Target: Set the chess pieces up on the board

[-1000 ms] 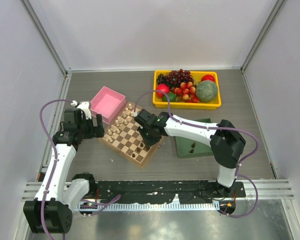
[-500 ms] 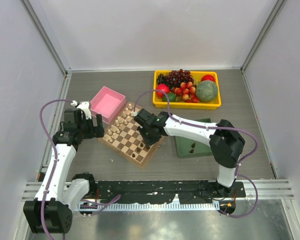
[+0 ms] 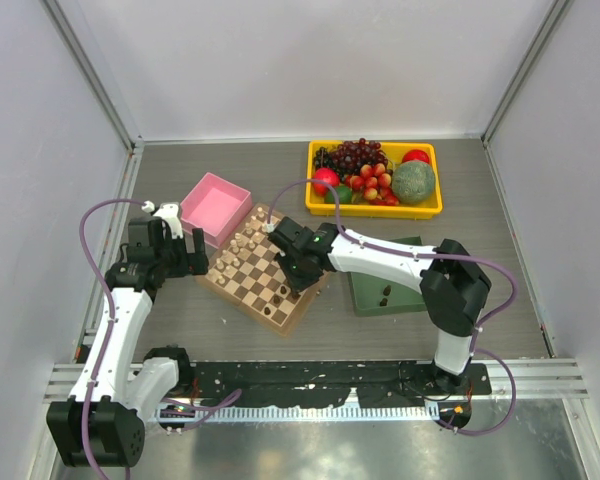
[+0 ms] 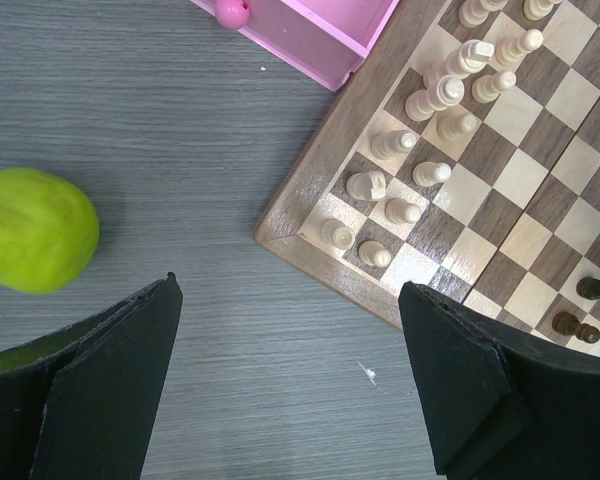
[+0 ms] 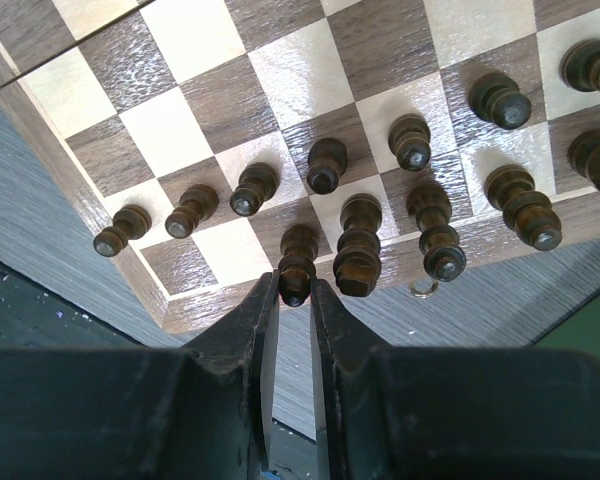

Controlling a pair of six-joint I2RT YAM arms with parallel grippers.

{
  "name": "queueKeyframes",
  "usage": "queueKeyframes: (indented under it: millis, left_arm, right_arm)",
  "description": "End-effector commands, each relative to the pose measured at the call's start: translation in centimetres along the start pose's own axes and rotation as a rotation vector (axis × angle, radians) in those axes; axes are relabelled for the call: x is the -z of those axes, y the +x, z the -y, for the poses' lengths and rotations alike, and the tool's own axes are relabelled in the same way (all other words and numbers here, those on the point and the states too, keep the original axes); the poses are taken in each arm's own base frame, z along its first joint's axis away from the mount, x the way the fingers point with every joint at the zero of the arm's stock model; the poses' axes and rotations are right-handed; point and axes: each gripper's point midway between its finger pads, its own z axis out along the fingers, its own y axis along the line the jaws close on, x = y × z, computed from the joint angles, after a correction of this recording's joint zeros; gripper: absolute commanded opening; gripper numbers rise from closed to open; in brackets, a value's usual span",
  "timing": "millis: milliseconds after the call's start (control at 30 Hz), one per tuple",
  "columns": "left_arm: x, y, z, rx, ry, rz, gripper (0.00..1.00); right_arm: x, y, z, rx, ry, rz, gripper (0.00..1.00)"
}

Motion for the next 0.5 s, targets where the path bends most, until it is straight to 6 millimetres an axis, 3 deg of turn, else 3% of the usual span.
queueKeyframes:
  millis: [0,467]
  left_arm:
    - [0.8,-1.8,0.3,-0.022,0.008,0.053,0.99]
    - [0.8,-1.8,0.2,-0.022,0.005,0.054,0.99]
  right_arm:
    - [2.4,-1.8,-1.7,0.017,-0.077,0.068,0.13]
    - [1.3,-1.2,-1.6,0.02,-0.074,0.041,0.16]
